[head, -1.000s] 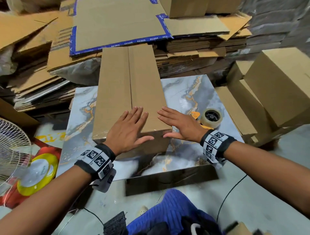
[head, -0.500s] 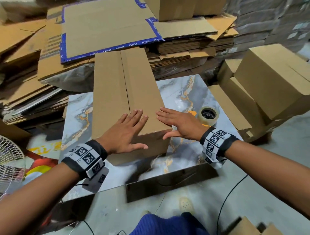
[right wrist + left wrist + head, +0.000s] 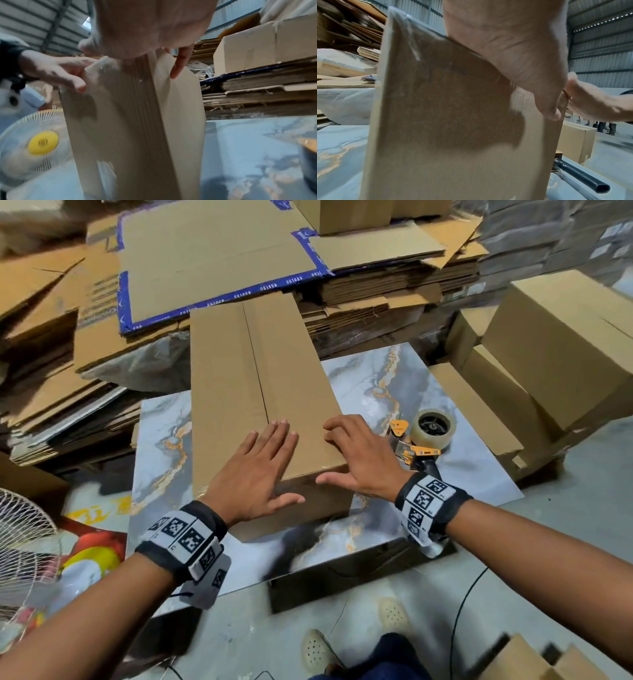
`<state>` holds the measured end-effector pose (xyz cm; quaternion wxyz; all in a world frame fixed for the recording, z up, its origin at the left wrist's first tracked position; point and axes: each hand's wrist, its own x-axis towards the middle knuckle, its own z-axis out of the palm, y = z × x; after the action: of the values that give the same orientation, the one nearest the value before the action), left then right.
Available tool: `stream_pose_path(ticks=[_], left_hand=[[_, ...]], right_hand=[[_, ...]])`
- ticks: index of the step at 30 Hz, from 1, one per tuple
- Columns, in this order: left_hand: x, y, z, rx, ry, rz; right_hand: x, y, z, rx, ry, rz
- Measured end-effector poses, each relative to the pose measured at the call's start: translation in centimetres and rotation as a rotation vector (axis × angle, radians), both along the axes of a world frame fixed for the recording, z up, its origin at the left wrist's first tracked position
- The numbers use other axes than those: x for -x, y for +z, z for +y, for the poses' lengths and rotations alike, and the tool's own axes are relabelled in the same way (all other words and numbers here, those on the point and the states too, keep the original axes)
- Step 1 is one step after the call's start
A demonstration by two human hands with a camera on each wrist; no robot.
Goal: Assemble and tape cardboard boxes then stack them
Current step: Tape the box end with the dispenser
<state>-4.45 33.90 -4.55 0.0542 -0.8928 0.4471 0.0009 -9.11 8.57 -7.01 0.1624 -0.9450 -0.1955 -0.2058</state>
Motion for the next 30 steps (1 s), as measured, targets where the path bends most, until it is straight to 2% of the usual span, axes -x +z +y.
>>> stream_pose_path(ticks=[3, 9, 15, 20, 25, 30], left_hand=[[-0.1, -0.1, 0.0, -0.002, 0.001, -0.003], [0.0, 0.0, 0.0, 0.004, 0.003, 0.006], [0.1, 0.3, -0.1, -0.013, 0.014, 0.005], [-0.1, 0.2, -0.1, -0.022, 0.001, 0.009], [-0.2, 0.1, 0.0, -0.045, -0.010, 0.005], [0.0, 0.3, -0.2, -0.040, 0.005, 0.014]], right_hand=[[-0.1, -0.6, 0.4, -0.032, -0.006, -0.031], [-0.5, -0.1, -1.0, 0.118, 0.067, 0.004], [0.3, -1.3, 1.5, -0.172, -0.063, -0.034], [0.6, -0.6, 1.4, -0.029, -0.076, 0.006], [0.9, -0.5, 2.3, -0.094, -0.127, -0.033], [0.9, -0.2, 0.8, -0.046, -0.032, 0.030]])
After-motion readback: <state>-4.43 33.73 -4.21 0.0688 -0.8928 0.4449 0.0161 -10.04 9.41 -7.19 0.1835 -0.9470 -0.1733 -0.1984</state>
